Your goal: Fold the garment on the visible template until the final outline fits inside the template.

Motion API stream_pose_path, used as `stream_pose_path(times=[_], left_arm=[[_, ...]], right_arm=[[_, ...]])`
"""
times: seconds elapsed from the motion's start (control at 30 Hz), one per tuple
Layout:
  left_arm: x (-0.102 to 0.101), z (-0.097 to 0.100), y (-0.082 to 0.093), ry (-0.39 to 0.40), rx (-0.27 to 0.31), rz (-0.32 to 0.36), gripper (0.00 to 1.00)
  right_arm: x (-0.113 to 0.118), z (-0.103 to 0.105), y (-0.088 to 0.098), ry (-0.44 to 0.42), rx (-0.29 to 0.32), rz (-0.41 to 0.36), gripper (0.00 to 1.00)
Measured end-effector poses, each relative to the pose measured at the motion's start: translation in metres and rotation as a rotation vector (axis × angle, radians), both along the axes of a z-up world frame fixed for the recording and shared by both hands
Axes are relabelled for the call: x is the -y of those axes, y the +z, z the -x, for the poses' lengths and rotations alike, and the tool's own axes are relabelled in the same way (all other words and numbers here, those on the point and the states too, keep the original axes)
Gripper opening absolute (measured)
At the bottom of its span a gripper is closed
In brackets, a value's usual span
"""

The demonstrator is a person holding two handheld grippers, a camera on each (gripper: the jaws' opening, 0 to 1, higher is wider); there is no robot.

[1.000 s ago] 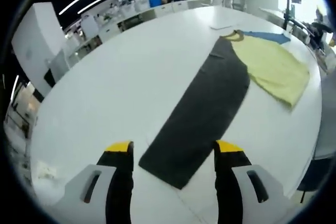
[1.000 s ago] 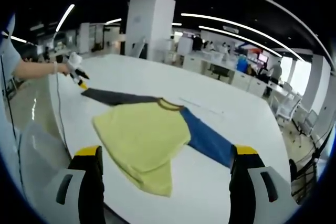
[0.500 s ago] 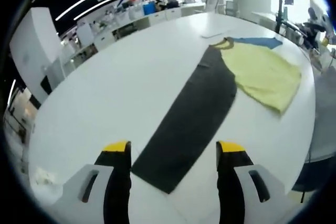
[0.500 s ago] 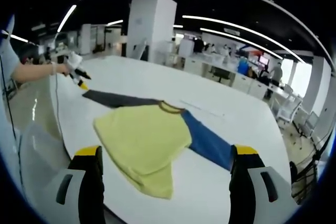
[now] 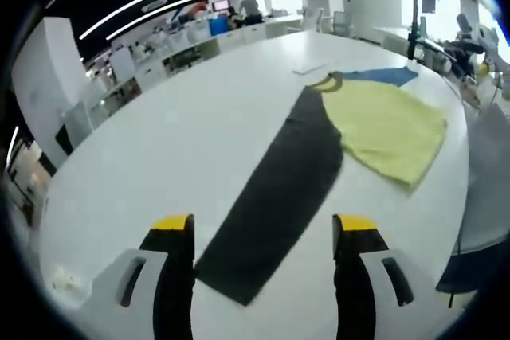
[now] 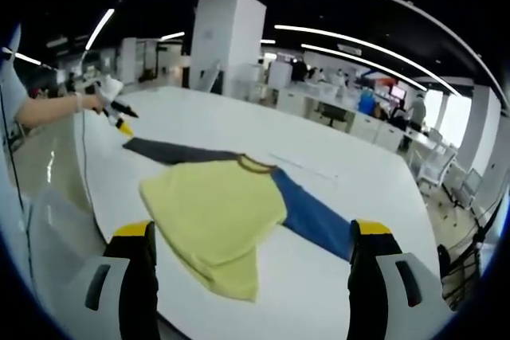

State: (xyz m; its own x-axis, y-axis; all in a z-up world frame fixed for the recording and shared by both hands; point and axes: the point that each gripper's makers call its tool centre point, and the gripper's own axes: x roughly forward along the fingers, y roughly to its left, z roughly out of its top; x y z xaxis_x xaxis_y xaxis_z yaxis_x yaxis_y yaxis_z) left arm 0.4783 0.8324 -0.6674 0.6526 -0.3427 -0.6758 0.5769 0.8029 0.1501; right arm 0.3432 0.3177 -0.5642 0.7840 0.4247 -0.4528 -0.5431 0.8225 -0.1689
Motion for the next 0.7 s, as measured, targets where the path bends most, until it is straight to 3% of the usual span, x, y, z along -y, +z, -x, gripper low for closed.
stream_pose_path(times=[0.7], left_arm=[[0.051,0.018,0.037,-0.128,0.050,0.058,0.69]], right_arm=[[0.005,-0.002,0.001,0.000,0.008,-0.006,1.00]])
